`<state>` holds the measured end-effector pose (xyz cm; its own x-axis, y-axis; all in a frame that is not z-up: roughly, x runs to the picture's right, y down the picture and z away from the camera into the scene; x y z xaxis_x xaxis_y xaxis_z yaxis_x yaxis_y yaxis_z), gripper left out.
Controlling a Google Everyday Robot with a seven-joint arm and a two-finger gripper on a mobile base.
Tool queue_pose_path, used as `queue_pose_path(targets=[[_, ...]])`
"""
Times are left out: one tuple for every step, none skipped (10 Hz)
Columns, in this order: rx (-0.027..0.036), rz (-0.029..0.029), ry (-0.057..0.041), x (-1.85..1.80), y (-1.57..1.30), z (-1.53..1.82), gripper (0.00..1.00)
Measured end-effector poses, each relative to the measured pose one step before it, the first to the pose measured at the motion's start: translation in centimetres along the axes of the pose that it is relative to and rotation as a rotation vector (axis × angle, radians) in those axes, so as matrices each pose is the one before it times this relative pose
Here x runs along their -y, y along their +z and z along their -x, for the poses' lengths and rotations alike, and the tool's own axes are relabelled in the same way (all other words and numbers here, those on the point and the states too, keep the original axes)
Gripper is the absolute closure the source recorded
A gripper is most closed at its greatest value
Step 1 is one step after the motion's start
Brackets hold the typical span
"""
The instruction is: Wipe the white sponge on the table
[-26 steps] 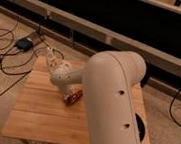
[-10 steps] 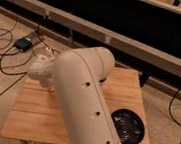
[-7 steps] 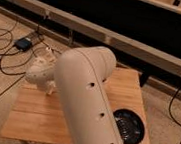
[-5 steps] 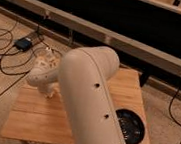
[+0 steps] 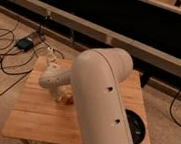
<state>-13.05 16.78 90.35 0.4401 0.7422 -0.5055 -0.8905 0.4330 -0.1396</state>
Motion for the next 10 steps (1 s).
queue_pose_path(targets=[[-0.00172, -0.01119, 0.04154, 1.733, 0.229, 0.179, 1.00], [0.00576, -0.01065, 0.01987, 1.145, 0.115, 0.388, 1.00], [0.00543, -0.00726, 0.01370, 0.771, 0.129, 0.408, 1.00], [0.00660, -0.00635, 0.01047, 0.635, 0.114, 0.498, 1.00], [0.00790, -0.00609, 0.00211, 0.513, -0.006, 0.473, 0.98], [0.00937, -0.00247, 0.00357, 0.318, -0.146, 0.635, 0.93], [0.01253, 0.00639, 0.00393, -0.039, -0.248, 0.860, 0.82], [0.01450, 0.01152, -0.00084, -0.192, -0.345, 0.742, 0.72], [0.01269, 0.00973, -0.00145, -0.189, -0.411, 0.621, 0.64], [0.01409, 0.01576, -0.00603, -0.626, -0.583, 0.737, 0.53]])
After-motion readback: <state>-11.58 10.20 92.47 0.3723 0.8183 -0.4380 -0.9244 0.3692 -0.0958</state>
